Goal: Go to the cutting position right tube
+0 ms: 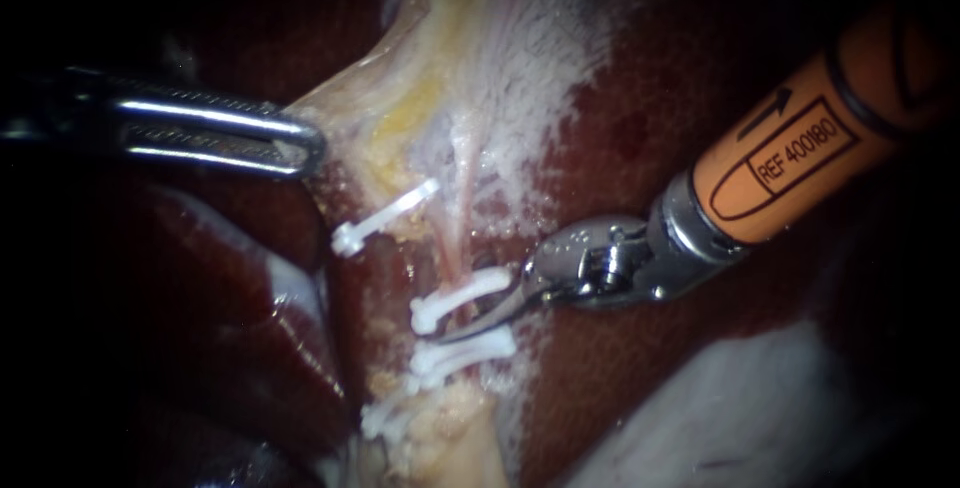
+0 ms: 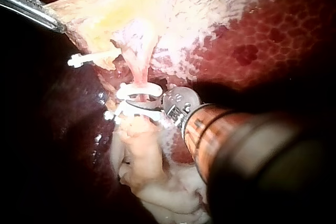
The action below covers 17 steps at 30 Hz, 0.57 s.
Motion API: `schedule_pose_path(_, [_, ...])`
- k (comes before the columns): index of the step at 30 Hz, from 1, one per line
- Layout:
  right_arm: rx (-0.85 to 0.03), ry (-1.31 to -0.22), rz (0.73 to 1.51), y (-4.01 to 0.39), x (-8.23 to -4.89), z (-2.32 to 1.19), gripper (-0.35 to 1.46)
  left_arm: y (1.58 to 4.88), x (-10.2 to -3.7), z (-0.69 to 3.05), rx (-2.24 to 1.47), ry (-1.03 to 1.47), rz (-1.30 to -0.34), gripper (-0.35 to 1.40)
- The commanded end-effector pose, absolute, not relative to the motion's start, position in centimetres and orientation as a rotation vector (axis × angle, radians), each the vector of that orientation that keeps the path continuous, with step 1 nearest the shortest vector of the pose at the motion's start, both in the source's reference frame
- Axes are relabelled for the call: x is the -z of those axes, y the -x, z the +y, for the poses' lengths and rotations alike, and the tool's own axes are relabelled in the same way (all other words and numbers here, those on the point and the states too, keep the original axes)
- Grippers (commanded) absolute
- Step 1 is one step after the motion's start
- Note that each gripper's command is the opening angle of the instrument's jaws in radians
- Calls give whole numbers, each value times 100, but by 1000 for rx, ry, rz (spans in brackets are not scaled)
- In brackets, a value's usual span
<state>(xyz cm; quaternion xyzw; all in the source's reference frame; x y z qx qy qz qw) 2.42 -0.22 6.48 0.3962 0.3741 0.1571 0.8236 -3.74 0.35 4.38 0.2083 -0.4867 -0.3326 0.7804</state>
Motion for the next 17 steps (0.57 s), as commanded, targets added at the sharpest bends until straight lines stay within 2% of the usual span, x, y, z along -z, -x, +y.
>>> schedule_pose_path(1, [-334, -844, 795, -242, -648, -22, 26, 374, -439, 35, 719, -450, -1051, -35])
schedule_pose_path(17, [-332, -843, 795, -242, -648, -25, 26, 376, -439, 35, 719, -450, -1051, -35])
